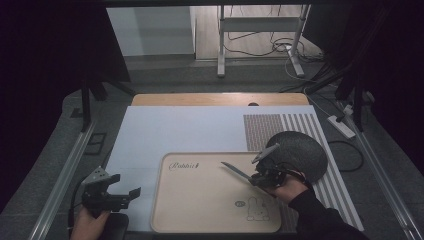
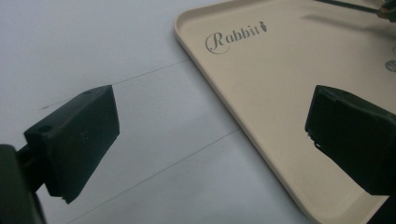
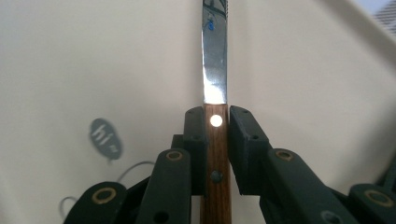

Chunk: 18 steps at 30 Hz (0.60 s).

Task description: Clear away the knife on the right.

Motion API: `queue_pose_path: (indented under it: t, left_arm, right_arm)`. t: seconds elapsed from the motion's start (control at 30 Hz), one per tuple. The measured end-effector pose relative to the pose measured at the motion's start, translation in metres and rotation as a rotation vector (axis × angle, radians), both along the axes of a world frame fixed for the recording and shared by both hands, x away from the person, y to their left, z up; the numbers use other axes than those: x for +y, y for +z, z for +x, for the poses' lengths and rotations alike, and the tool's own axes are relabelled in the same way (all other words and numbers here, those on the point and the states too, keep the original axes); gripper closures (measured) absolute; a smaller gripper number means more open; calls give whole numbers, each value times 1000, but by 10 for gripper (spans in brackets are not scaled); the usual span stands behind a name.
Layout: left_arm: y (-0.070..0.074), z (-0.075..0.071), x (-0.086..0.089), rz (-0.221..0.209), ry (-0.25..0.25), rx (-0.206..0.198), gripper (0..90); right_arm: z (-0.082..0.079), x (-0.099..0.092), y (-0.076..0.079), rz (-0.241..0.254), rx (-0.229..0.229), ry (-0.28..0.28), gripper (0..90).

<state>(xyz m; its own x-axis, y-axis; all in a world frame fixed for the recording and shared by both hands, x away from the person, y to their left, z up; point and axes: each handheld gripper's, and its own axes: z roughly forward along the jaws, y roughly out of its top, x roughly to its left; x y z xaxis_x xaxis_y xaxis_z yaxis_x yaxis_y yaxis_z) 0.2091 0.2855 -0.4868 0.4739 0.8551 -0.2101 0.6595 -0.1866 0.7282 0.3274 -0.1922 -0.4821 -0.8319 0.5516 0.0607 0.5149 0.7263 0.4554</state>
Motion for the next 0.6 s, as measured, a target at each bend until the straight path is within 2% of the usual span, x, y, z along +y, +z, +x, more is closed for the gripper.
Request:
queue_pose_path:
  t: [0.2,0.47,0.53,0.6]
  left_arm:
    - [0,0,0,6,-2,2,33]
    - [0,0,0,6,-3,2,34]
    - [0,0,0,5,-2,2,34]
    - [0,0,0,5,-1,2,34]
  right_arm:
    - [-16,8,-3,-21,1,22,772]
    - [-26,9,-13,-52,49,50,759]
    - [-26,9,-10,-43,44,61,703]
    - [-26,9,-5,-27,26,62,688]
